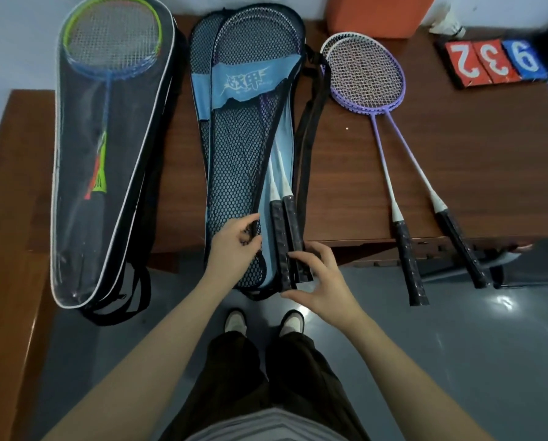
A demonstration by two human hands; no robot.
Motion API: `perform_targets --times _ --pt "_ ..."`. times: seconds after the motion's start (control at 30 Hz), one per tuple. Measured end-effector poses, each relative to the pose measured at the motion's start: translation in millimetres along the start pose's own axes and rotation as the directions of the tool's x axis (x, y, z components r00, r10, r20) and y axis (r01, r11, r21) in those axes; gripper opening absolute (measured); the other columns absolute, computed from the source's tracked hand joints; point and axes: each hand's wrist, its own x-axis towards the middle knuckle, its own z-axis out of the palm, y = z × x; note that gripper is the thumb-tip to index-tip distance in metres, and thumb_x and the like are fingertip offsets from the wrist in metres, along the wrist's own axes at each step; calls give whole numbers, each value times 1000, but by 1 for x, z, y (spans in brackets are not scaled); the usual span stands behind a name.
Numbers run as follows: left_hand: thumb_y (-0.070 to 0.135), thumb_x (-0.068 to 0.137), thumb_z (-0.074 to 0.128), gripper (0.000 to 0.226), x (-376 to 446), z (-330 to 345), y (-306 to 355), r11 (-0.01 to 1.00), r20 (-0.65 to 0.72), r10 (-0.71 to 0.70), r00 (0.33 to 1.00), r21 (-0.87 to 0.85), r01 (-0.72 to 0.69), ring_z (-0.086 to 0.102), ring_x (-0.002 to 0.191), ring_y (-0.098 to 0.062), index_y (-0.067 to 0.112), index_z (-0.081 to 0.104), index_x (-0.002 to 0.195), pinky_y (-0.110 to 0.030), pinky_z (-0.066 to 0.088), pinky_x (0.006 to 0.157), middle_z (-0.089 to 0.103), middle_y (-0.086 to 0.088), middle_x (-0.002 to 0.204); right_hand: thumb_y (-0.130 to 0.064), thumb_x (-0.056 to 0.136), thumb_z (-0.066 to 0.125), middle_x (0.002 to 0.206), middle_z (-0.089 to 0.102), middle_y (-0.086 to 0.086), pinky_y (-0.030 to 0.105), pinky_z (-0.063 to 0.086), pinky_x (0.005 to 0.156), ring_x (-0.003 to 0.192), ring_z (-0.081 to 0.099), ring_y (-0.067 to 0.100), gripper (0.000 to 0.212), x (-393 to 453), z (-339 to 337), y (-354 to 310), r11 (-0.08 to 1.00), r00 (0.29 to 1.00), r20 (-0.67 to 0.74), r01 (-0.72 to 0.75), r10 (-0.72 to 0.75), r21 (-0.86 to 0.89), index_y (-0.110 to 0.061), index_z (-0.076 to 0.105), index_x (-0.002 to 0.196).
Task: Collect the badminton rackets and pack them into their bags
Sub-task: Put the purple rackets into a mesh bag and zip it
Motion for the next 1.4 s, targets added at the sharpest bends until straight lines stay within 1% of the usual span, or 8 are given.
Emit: perform_targets --times 0.13,0.33,0.53,0.73,1.03,1.17,1.27,1.4 --pt "5 86 61 42 -3 -11 8 997 12 -11 1000 -75 12 63 81 -28 22 57 124 -42 55 80 62 -8 102 -28 67 83 134 37 -6 7 30 101 124 31 -10 56 -3 3 -17 992 980 -164 122 -115 34 -23 60 118" --pt "-1 87 57 42 -3 -25 39 962 48 -5 999 -272 18 67 76 -9 16 55 126 -23 57 67 66 -11 105 -22 67 83 123 45 -4 4 34 92 113 43 -1 46 14 19 -38 991 958 -285 18 21 133 -25 66 110" --pt "-3 87 58 41 -6 -31 46 892 31 -52 998 -447 60 68 76 -4 14 57 124 -21 56 66 69 5 88 -12 75 76 126 47 -2 25 45 95 108 52 10 50 13 18 -53 965 995 -102 40 -14 260 -26 57 119" --pt "-4 86 57 40 -2 -42 45 833 25 -106 994 -543 102 68 78 -9 20 61 118 -22 55 64 64 1 101 -4 75 68 113 62 11 56 48 89 93 61 22 59 9 14 -49 818 998 51 -53 29 573 -17 46 128" --pt "-6 86 55 39 -2 -47 20 731 70 -209 975 -651 204 66 90 -18 17 61 117 -31 56 71 60 -13 117 -4 74 75 92 61 -1 35 53 80 80 58 9 44 29 58 -31 942 993 -19 -107 119 317 -19 56 111" --pt "-4 87 56 33 2 -52 3 860 -49 -238 970 -475 187 65 75 -6 18 63 111 -27 57 66 62 -5 105 -7 81 69 97 59 6 28 49 84 86 58 16 35 43 67 -31 985 987 -115 -93 111 148 -10 59 115" --pt "5 88 58 35 7 -53 -15 994 -109 -111 988 -21 110 61 90 -14 15 60 121 -30 50 88 61 -4 109 -4 85 62 102 63 2 18 46 82 87 59 9 33 52 61 -35 977 987 -95 -108 127 185 -10 59 117" --pt "24 93 52 45 9 -45 -30 950 4 -31 1000 310 28 50 111 -21 9 45 135 -18 32 89 50 -9 122 4 87 54 108 63 8 16 47 84 93 60 11 28 53 62 -38 913 985 7 -165 174 372 -8 56 113"
